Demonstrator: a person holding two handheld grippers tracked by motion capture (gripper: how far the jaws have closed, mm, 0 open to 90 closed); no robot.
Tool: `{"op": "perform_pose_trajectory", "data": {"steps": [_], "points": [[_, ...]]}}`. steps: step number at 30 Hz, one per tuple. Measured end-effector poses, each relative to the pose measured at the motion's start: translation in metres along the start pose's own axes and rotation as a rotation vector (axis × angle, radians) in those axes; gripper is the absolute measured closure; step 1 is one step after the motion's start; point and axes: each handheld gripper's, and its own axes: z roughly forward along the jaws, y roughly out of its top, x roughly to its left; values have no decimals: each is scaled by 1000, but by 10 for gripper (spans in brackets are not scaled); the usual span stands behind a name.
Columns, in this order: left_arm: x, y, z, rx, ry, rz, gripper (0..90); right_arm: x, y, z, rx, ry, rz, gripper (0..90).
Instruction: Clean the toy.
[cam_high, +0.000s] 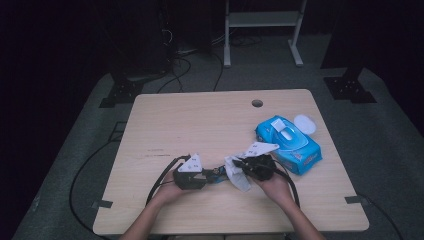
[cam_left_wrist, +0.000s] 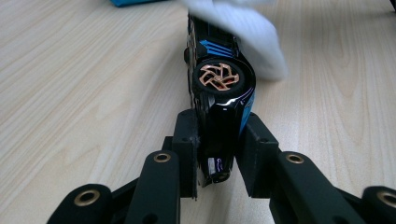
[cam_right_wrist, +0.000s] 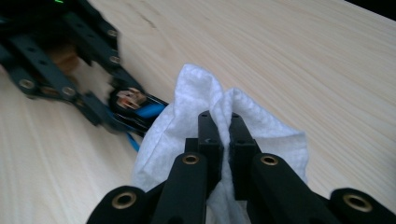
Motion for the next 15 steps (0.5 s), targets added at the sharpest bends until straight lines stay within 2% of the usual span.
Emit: {"op": "perform_pose_trajectory", "data": {"steps": [4, 5, 7, 10, 12, 13, 15], "points": [[0, 0, 1, -2, -4, -5, 707, 19, 9, 15, -15, 89, -18, 865], [0, 0, 0, -3, -3, -7, 707, 24, 11, 19, -19, 91, -40, 865], [1, -1, 0, -4, -4, -9, 707, 25, 14, 20, -5, 94, -54, 865], [2, -1, -1, -4, -4, -5, 707, 13, 11, 14, 9, 57, -39, 865], [3, -1, -1, -4, 0, -8, 707, 0, 6, 8, 1, 42, -3, 865], [3, -1, -1, -3, 0, -8, 707, -11, 1, -1, 4, 12, 14, 865], [4, -2, -2, 0, 4, -7, 707, -20, -5, -8, 14, -21, 34, 866]]}}
